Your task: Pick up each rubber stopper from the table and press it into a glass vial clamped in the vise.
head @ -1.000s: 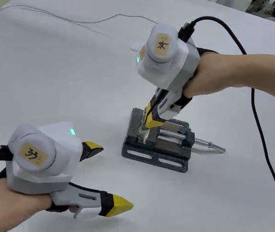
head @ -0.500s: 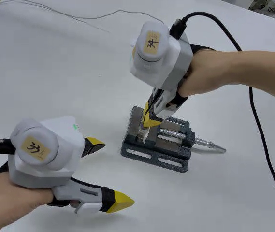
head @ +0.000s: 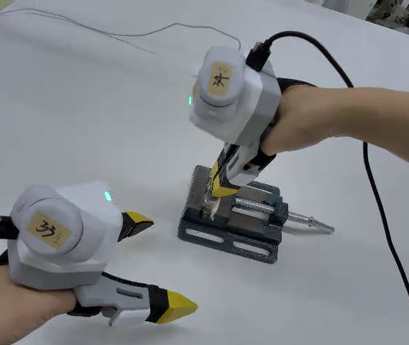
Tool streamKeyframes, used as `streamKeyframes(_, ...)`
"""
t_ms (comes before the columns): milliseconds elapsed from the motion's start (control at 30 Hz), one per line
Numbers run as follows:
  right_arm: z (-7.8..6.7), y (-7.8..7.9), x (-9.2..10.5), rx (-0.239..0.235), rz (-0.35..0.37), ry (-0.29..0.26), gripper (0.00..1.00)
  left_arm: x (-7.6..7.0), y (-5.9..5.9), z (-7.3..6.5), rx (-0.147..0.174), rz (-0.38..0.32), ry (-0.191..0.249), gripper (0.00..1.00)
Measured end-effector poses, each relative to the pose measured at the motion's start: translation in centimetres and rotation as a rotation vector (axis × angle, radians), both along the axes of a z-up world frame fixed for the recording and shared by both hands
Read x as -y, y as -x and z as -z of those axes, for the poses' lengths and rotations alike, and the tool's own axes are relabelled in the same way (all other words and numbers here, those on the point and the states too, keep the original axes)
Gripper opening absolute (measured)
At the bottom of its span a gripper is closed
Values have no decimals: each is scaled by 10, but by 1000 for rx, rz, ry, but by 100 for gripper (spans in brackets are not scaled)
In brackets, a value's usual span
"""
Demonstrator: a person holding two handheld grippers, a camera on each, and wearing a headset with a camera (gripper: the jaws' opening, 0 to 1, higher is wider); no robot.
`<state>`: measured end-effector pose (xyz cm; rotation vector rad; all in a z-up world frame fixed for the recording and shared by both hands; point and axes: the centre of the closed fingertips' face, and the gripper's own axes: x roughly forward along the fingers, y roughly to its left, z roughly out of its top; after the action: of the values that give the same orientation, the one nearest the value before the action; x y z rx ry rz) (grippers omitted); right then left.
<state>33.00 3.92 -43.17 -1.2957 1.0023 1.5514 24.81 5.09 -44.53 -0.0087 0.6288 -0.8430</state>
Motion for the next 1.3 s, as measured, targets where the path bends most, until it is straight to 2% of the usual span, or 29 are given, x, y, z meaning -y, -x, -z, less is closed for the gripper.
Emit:
streamKeyframes(167, 0, -2, 1, 26, -11, 3, 0, -2, -4, -9, 11, -20, 1, 76)
streamKeyframes(367, -1, 0, 1, 59, -24, -23, 0, -8, -10, -18, 31, -41, -8, 76)
streamKeyframes(500, -1, -3, -2, 53, 25, -39, 0, -10, -12, -25, 46, -45, -18, 75)
streamKeyframes(733, -1, -4, -3, 50, 43, -42, 0, -12, -17, -34, 73, -49, -29, 75)
streamKeyframes(1000, -2, -6, -2, 26, 120, -93, 0, -14, -19, -40, 86, -61, -32, 75)
streamKeyframes(1167, -2, -5, -2, 27, 74, -131, 0, -14, -18, -39, 85, -58, -38, 75)
streamKeyframes(1300, -2, -6, -3, 11, 96, -166, 0, -15, -18, -38, 84, -56, -41, 75)
